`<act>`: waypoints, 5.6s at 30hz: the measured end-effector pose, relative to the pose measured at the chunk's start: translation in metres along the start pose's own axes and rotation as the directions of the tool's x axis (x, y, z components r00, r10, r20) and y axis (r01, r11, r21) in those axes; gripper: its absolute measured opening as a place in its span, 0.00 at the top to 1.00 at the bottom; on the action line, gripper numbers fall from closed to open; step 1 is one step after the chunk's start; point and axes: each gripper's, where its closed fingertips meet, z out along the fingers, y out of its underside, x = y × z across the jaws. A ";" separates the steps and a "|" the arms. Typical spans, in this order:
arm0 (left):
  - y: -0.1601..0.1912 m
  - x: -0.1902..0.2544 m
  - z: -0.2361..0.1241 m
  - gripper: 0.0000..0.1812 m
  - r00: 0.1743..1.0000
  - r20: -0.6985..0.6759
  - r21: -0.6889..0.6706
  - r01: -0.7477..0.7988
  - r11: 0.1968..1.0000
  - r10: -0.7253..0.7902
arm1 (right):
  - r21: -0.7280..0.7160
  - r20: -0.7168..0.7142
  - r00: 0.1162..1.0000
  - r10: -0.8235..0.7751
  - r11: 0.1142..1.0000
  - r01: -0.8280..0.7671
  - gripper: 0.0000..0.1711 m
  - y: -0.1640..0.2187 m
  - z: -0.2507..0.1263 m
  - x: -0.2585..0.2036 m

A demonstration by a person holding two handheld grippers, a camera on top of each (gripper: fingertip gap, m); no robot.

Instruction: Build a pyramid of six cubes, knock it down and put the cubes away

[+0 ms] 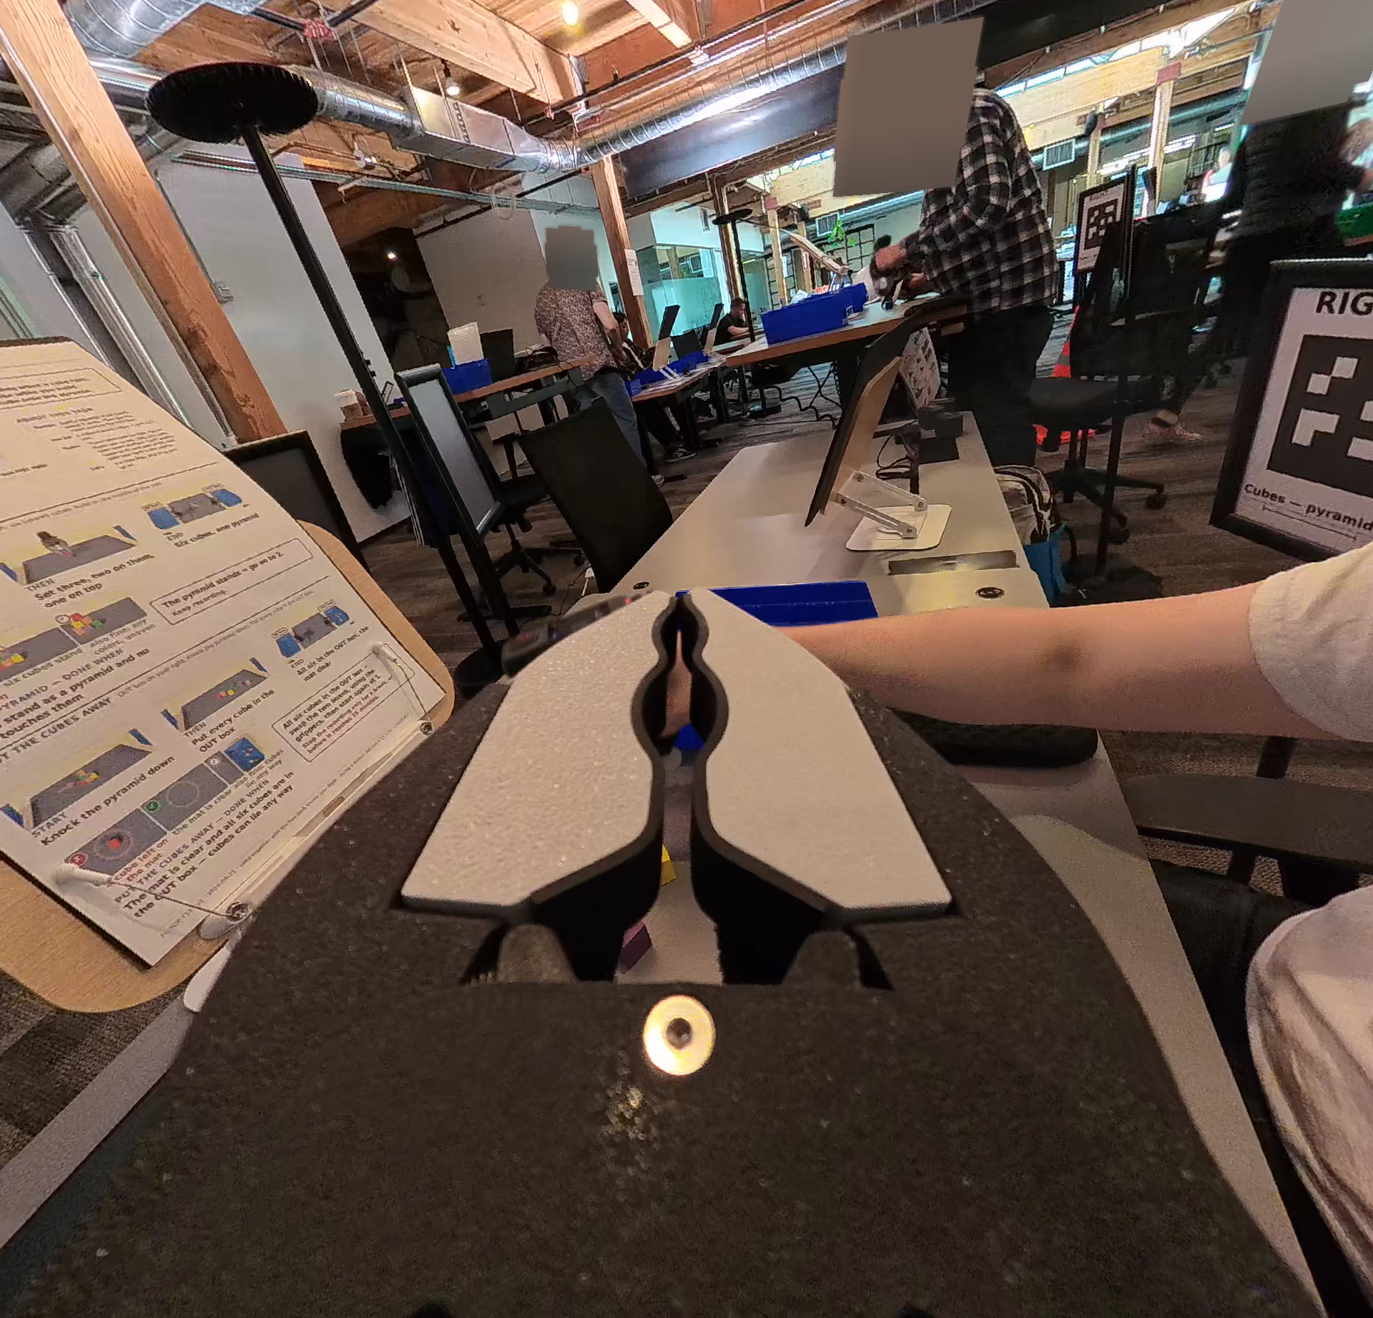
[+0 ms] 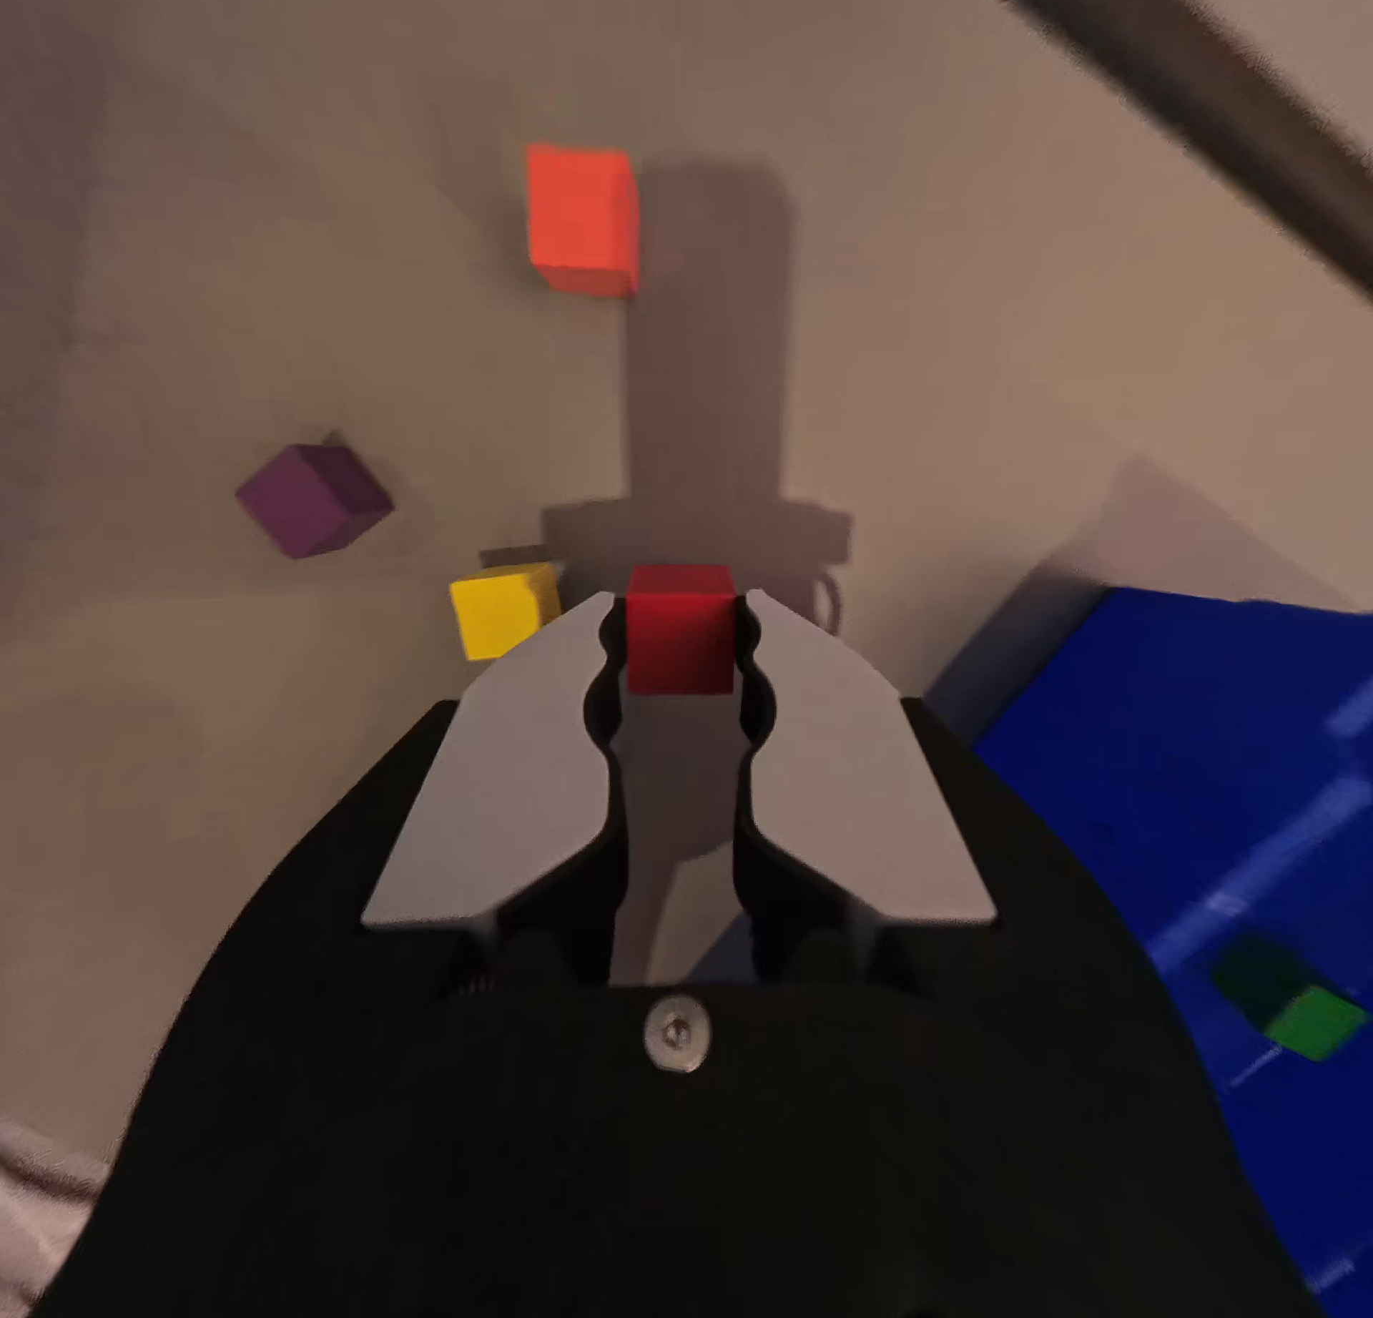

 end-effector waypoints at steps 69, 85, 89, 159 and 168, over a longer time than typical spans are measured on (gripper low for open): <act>0.025 0.015 0.024 1.00 0.997 -0.052 -0.129 -0.057 0.990 0.050 | 0.043 -0.087 0.955 0.285 0.958 -0.282 0.82 0.106 -0.009 0.136; 0.033 0.025 0.034 1.00 0.993 -0.077 -0.180 -0.099 0.979 0.086 | 0.425 -0.170 0.972 -0.164 0.878 0.222 0.75 -0.007 -0.119 -0.014; 0.035 0.030 0.034 1.00 0.991 -0.087 -0.199 -0.121 0.972 0.106 | 0.260 -0.024 0.974 -0.226 0.939 0.224 0.72 -0.004 -0.045 -0.049; 0.029 0.035 0.030 1.00 0.987 -0.094 -0.183 -0.147 0.972 0.131 | 0.454 -0.122 0.972 -0.203 0.859 0.237 0.75 0.012 -0.156 -0.019; 0.035 0.033 0.030 1.00 0.989 -0.101 -0.200 -0.129 0.971 0.110 | 0.267 -0.002 0.816 -0.578 0.786 0.557 0.78 -0.031 -0.013 -0.131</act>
